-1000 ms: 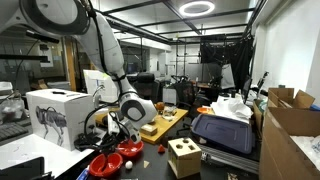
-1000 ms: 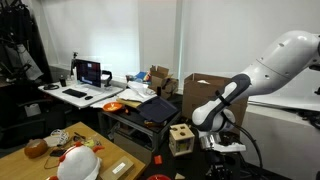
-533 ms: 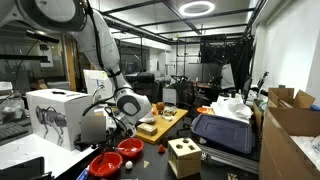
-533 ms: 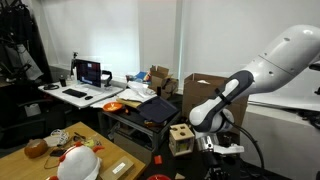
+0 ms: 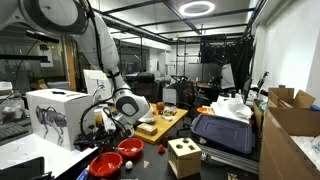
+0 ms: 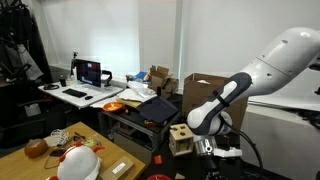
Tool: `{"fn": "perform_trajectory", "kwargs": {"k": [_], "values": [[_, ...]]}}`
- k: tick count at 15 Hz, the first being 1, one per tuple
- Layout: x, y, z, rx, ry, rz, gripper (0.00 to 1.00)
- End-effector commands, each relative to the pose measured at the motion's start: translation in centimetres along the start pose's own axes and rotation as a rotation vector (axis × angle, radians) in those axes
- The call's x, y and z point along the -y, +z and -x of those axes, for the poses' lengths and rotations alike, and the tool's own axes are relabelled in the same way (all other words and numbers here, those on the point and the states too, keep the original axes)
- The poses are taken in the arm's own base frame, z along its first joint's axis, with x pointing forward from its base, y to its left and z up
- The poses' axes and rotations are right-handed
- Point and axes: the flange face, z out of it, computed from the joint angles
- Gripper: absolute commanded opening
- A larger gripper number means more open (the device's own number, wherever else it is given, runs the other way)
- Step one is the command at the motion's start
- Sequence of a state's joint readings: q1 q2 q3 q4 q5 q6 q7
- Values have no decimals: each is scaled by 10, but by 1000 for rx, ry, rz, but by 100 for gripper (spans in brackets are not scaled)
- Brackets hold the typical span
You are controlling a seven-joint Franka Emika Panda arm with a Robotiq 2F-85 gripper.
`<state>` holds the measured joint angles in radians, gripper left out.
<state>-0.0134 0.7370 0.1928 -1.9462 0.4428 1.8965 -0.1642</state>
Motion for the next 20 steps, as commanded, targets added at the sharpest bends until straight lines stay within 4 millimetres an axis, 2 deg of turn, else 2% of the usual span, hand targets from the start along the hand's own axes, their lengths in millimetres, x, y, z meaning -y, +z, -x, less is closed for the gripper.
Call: {"fn": "perform_trajectory", "kwargs": {"k": [1,10,17,20], "values": [[-4,4,-14,-10,-40,-20,5],[-37,15,-75,-203,-57,-5,5],[-63,11,-98,-231,7,-39,5],[-73,20,-111,-284,69,-51,5]]}}
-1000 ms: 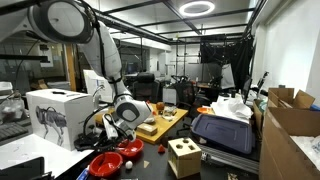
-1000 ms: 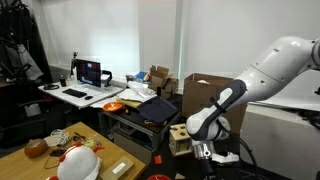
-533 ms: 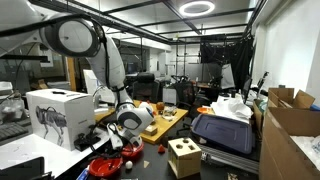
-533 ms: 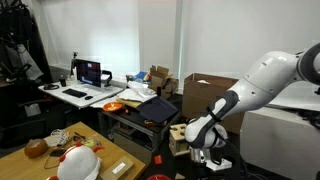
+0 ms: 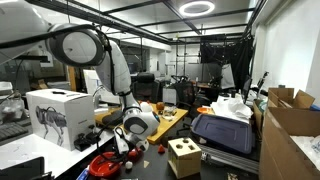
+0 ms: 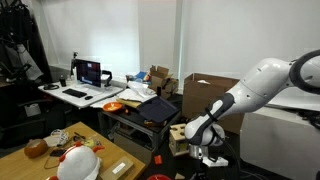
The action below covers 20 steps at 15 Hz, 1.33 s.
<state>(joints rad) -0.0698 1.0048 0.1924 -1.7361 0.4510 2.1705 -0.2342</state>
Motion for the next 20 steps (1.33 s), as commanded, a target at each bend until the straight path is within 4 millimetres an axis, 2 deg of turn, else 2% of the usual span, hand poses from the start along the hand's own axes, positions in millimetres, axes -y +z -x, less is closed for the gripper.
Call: {"fn": "perform_trajectory", "kwargs": {"k": [1,7,16,20], "values": [[-12,25,-14,-49,81,-8,5],[-14,38,-16,-134,155,-23,5],[-10,24,9,-330,143,24,5],[-7,13,30,-268,135,31,5]]}}
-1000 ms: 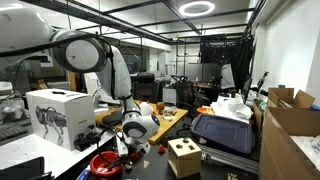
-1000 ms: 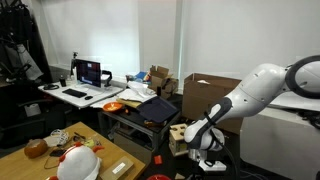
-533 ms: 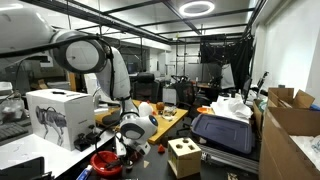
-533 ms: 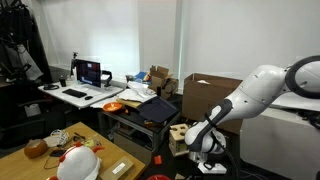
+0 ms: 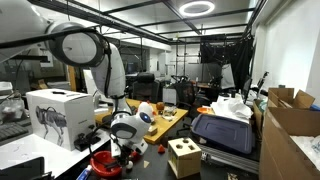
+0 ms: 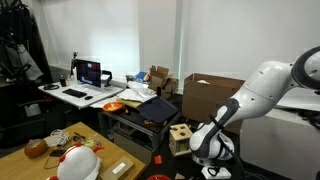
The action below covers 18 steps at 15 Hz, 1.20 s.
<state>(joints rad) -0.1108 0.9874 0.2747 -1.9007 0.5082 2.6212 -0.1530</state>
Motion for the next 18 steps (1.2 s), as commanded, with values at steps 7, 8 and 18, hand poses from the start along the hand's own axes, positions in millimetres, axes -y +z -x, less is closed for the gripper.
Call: {"fn": "perform_trajectory", "kwargs": {"k": [7,8,18], "values": [[-6,-16,49,82,-21,57,5],[-5,-18,52,86,-29,56,5],[15,-44,77,81,-83,53,5]]}}
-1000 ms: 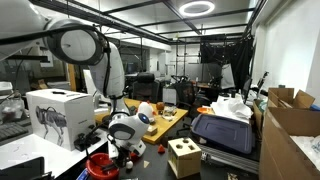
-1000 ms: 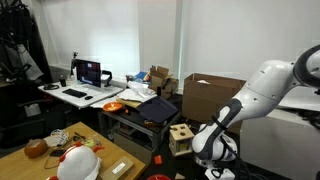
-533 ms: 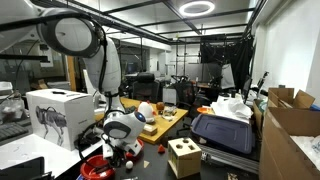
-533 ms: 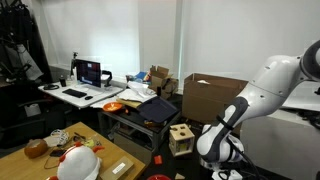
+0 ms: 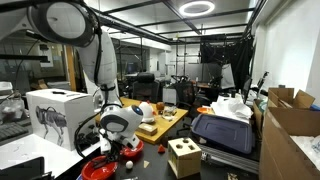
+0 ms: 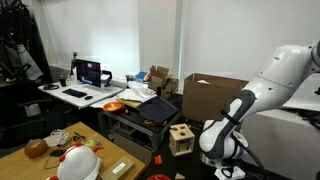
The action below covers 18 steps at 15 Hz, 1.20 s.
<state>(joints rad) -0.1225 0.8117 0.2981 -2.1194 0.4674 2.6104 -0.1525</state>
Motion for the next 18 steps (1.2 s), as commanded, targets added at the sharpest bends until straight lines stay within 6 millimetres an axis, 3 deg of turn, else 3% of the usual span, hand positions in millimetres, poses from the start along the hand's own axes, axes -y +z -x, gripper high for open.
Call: {"fn": "perform_trajectory", "kwargs": {"k": [1,10,18], "values": [[11,-19,23,40,-33,-5,5],[22,-25,54,427,-87,-97,5],[12,-6,45,658,-150,-198,5]]}}
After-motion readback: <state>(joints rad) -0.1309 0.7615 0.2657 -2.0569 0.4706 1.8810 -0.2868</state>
